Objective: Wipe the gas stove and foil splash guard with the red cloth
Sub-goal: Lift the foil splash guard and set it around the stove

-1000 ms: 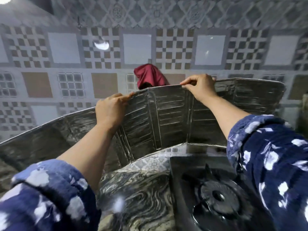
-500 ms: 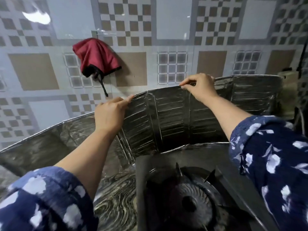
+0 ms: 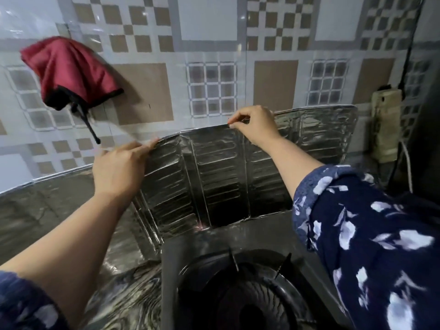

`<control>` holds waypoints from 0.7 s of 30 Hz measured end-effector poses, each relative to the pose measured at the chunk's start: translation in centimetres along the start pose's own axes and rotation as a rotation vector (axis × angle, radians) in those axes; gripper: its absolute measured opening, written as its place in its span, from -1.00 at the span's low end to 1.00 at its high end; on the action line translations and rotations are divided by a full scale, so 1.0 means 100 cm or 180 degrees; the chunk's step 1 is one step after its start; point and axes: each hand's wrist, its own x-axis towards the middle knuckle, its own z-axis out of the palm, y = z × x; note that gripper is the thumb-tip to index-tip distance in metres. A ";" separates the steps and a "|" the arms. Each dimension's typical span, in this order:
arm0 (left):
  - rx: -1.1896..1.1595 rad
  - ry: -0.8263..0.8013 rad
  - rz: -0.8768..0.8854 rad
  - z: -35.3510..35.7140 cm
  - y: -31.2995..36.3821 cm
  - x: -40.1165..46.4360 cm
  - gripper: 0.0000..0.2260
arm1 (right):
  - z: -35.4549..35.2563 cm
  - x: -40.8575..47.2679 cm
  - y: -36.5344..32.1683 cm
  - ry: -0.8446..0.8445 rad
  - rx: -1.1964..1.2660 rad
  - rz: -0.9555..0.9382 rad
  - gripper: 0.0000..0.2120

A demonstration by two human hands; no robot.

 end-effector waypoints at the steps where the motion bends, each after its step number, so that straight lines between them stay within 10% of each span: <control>1: -0.0039 -0.0060 0.0015 0.002 0.002 -0.003 -0.64 | 0.004 -0.003 0.005 -0.0047 0.0036 0.0070 -0.89; 15: -0.0144 -0.0903 -0.0195 0.040 0.023 -0.008 -0.62 | 0.023 -0.038 0.054 -0.0169 -0.0353 0.0573 -0.94; 21: -0.0113 -0.1033 -0.0089 0.046 0.015 -0.006 -0.53 | 0.046 -0.045 0.028 -0.0073 -0.1094 -0.0192 -0.82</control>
